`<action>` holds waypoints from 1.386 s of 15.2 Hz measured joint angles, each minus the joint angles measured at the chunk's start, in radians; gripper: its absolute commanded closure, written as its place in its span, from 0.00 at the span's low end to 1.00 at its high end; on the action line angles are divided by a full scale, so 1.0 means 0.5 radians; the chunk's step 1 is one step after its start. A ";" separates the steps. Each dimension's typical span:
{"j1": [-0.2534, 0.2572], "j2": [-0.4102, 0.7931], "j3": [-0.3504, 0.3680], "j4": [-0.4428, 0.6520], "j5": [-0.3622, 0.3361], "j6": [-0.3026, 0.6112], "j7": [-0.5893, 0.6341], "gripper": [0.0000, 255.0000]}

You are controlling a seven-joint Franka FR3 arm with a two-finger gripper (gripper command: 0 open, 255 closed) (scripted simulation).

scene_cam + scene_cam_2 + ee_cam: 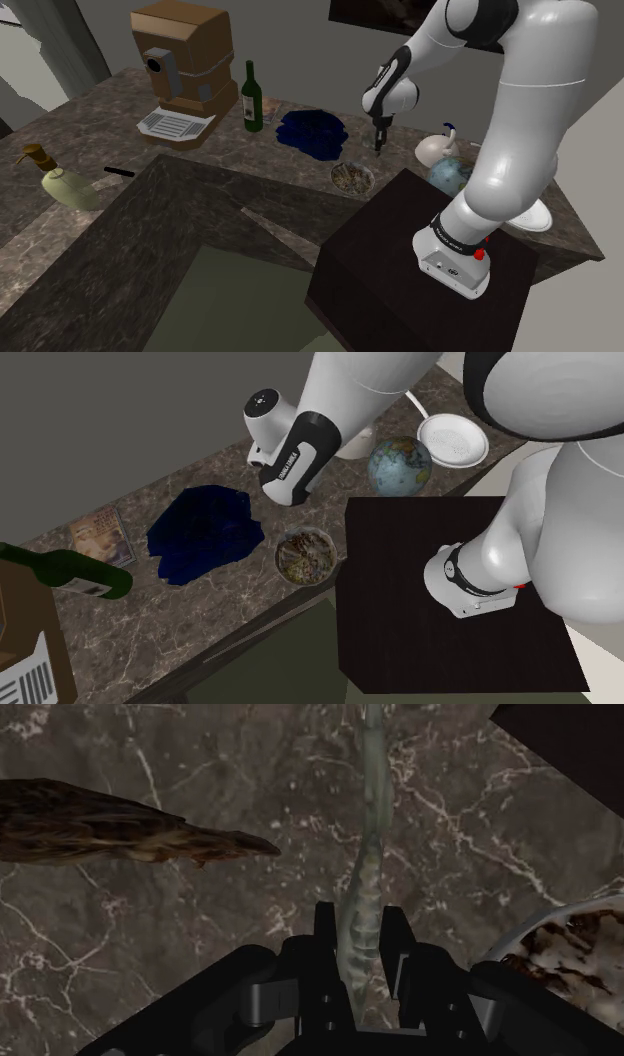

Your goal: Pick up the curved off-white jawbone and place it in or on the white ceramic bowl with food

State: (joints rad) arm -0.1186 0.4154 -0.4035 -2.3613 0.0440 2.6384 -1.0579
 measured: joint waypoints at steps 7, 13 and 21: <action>0.059 -0.193 -0.084 -0.025 -0.105 -0.160 0.048 1.00; 0.118 -0.353 -0.130 -0.046 -0.198 -0.290 0.125 1.00; 0.382 -0.546 -0.034 -0.328 -0.302 -0.226 0.562 1.00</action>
State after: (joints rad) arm 0.0724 0.1425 -0.4204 -2.5253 -0.1073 2.5251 -0.7769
